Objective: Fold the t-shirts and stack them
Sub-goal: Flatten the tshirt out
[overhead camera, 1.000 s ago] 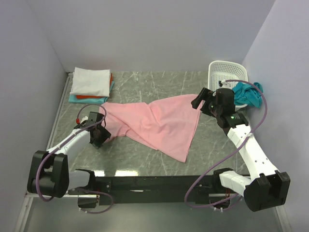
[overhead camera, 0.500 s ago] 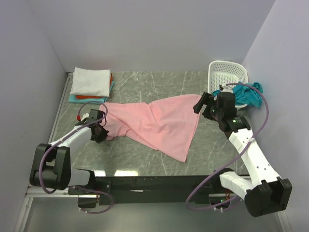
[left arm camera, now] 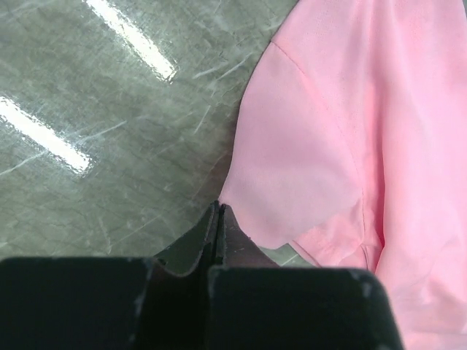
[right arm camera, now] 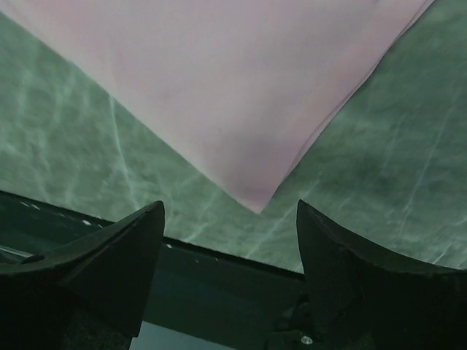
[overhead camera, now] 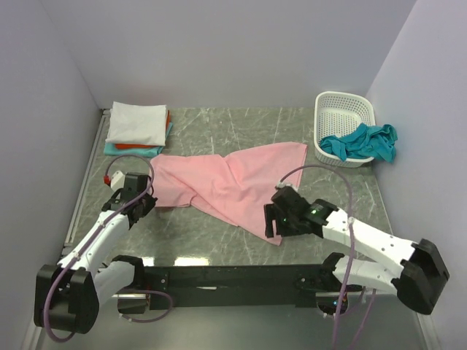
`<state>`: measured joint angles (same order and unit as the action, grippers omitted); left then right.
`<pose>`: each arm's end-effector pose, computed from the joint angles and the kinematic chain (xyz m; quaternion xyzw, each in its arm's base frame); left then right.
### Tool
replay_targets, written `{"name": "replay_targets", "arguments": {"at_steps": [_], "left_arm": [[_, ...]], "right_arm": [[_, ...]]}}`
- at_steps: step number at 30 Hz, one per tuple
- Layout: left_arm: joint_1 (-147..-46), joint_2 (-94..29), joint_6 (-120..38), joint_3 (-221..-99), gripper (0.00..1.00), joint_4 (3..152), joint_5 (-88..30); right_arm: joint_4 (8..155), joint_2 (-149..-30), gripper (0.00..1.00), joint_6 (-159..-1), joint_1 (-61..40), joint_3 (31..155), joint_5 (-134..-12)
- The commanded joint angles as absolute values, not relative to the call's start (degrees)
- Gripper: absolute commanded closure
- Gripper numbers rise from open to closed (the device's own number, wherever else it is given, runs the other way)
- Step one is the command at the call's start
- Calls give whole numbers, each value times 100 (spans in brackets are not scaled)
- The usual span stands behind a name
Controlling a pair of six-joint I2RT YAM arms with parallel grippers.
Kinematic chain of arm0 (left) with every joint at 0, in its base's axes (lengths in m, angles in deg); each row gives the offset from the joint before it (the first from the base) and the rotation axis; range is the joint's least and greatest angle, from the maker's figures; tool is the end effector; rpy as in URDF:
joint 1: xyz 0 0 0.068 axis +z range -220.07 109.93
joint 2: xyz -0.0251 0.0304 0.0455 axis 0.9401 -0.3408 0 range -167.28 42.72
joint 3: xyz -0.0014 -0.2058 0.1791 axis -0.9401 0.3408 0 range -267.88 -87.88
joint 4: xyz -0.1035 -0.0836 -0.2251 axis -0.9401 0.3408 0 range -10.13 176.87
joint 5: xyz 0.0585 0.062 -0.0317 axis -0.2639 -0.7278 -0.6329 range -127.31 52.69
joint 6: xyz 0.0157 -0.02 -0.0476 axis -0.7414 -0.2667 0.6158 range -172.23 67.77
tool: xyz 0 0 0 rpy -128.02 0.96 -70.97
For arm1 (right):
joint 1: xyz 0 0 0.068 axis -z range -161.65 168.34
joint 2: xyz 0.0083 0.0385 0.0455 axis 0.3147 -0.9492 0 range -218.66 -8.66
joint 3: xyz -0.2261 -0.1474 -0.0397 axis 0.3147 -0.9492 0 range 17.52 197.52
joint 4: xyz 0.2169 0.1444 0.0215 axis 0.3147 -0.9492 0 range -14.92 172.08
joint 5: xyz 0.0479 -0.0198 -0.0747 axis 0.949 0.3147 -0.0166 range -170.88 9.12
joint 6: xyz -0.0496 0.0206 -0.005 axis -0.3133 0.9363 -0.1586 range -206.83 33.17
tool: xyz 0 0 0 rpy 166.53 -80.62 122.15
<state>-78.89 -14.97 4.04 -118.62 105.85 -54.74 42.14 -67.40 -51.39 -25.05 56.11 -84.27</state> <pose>0.1890 -0.0184 0.1929 -0.4212 0.8386 -0.0479 0.3421 0.1382 0.1279 0.2161 -0.0594 0.9640 0.1416 0.2173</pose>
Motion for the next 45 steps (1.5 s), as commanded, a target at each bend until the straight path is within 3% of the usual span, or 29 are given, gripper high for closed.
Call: {"name": "replay_targets", "arguments": {"at_steps": [1, 7, 10, 13, 18, 19, 26, 30, 33, 37, 42, 45], "left_arm": [[-7869, -1335, 376, -11794, 99, 10597, -5673], [-7869, -1265, 367, -11776, 99, 10562, -5664], [-7869, -1343, 376, -11785, 99, 10562, -5708], [-7869, -1414, 385, -11838, 99, 10588, -5726], [-7869, -1405, 385, -11908, 99, 10606, -5814], [-7869, -1405, 385, -11925, 99, 10606, -5814], [-7869, -1502, 350, -12145, 99, 10501, -5831], [-7868, -1721, 332, -12303, 99, 10378, -5831], [-7860, -2019, 288, -12452, 99, 10316, -5840], [-7860, -2284, 235, -12628, 99, 10272, -5884], [-7851, -2521, 183, -12699, 99, 10193, -5840], [-7851, -2548, 165, -12743, 99, 10289, -5910]], "right_arm": [[3981, -7035, 21, -4807, -3086, 5461, -8536], [4446, -7842, 22, -4886, -3474, 5330, -8500], [4605, -8212, 27, -4878, -3474, 5417, -8737], [4588, -8433, 50, -4790, -3465, 5653, -9114], [4149, -8363, 99, -4807, -3334, 6111, -9502], [4078, -8311, 100, -4798, -3299, 6216, -9520], [4340, -7967, 100, -5526, -2096, 6489, -7976], [4569, -8527, 100, -5905, -1253, 6832, -7131], [4570, -9098, 100, -6064, -874, 7236, -7208], [4797, -9610, 85, -6231, -557, 7632, -7059], [4983, -9997, 78, -6372, -328, 8149, -7305], [4965, -9901, 57, -6468, -336, 8169, -7174]]}}
